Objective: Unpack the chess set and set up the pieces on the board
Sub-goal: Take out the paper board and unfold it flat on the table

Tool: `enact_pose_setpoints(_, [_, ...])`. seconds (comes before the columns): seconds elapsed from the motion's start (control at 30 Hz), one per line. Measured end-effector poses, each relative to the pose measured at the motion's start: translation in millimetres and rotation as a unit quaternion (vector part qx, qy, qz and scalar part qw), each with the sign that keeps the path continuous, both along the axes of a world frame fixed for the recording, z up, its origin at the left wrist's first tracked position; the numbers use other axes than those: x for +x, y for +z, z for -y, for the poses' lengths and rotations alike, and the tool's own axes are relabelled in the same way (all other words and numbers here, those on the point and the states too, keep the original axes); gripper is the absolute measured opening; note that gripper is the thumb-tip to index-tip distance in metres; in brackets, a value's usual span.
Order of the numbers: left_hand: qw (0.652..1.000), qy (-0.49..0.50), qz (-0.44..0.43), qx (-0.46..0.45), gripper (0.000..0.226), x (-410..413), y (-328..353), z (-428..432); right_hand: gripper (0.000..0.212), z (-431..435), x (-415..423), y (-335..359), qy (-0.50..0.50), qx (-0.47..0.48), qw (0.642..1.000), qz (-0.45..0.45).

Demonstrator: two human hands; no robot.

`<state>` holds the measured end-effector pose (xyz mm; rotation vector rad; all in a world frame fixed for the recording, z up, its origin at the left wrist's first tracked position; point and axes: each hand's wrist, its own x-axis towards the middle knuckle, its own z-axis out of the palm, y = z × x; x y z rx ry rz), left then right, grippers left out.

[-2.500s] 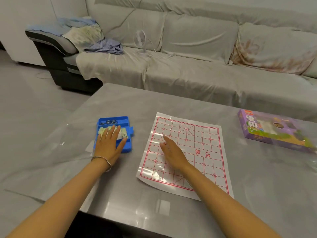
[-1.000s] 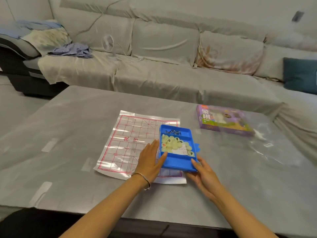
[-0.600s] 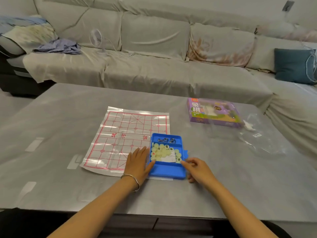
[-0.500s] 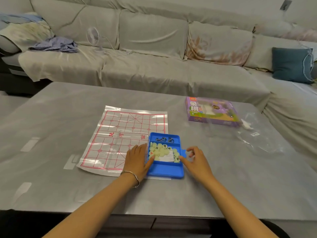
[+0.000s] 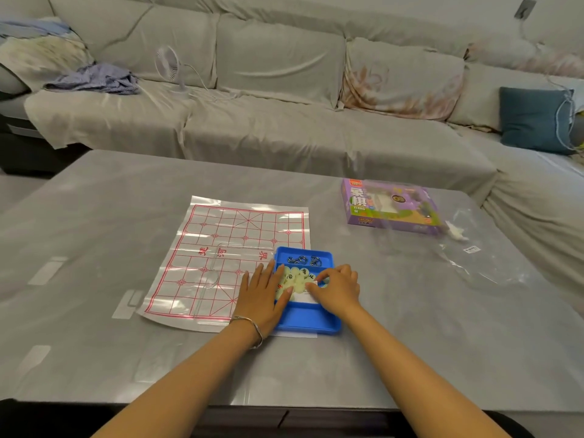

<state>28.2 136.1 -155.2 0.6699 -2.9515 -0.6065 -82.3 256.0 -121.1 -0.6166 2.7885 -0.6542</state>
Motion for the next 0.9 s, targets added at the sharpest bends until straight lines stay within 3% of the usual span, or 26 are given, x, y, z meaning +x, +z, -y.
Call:
enact_pose_setpoints(0.13, [1.0,0.0,-0.001,0.001,0.119,0,0,0,0.021,-1,-4,7,0.0,-0.051,0.996,0.078])
enact_pose_setpoints(0.27, [1.0,0.0,0.0,-0.001,0.119,0,-1,0,0.02,-9,-13,8,0.025,-0.034,0.994,0.1])
enact_pose_setpoints(0.47, [1.0,-0.001,0.002,0.002,0.117,1,-1,0,0.019,-17,-19,11,0.015,-0.191,0.972,0.133])
enact_pose_setpoints(0.8, [1.0,0.006,-0.01,0.009,0.117,1,-2,0,0.009,-56,-60,23,-0.101,-0.379,0.915,0.089])
enact_pose_setpoints(0.9, [1.0,0.004,-0.017,0.01,0.115,1,-2,0,0.027,-92,-83,9,-0.136,-0.286,0.949,0.002])
